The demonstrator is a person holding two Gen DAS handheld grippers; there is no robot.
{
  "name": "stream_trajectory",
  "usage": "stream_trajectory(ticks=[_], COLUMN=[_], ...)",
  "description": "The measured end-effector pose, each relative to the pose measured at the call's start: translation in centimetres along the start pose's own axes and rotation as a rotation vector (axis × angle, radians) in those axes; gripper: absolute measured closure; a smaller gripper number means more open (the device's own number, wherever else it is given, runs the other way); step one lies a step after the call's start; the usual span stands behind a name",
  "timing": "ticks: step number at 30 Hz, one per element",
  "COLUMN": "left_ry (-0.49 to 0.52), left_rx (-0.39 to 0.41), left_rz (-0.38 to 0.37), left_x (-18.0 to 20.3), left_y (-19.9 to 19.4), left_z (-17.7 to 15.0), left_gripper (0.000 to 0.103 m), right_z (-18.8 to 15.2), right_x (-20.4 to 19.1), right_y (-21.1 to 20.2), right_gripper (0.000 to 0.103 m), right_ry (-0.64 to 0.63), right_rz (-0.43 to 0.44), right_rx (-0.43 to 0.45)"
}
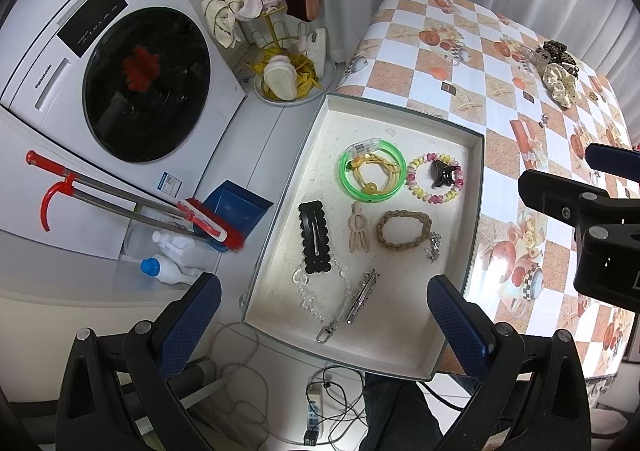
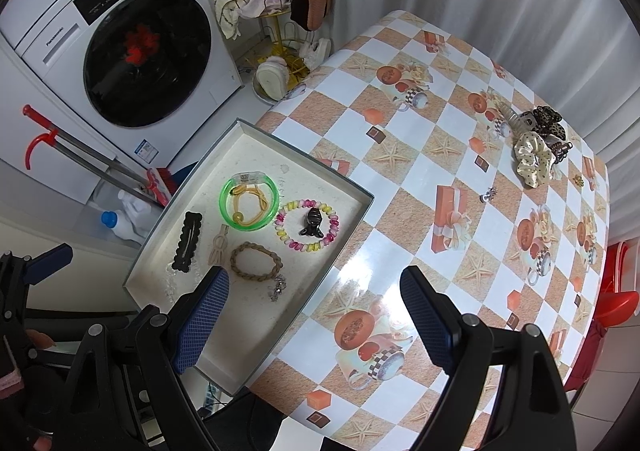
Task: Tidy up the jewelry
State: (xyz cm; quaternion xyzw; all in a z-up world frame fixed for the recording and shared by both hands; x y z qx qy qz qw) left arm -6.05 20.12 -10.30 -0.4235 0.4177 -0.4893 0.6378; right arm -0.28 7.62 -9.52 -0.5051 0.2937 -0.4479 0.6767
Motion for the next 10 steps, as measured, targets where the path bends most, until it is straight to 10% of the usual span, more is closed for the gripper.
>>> stream_trajectory(ticks=[10], left_ry=[-0.002], left_rx=[0.009], left_rz=[0.014], left_x=[-0.04], left_y=[-0.28], left_z=[-0.03], left_gripper=[0.0], right_z=[-0.04], right_x=[-0.01], right_y=[0.02], right_gripper=[0.014], right_ry=[0.003], right_rz=[0.001], right_rx=[0.001])
Point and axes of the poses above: each gripper's, at about its wrist camera, not at the fingertips, and y roughly the way its jaws point, x to its right, z to its top, the point moved 8 cm from there along y, roughly the way its jaws point, and after that the axes turned 1 degree about x, right-handed, at the moved point
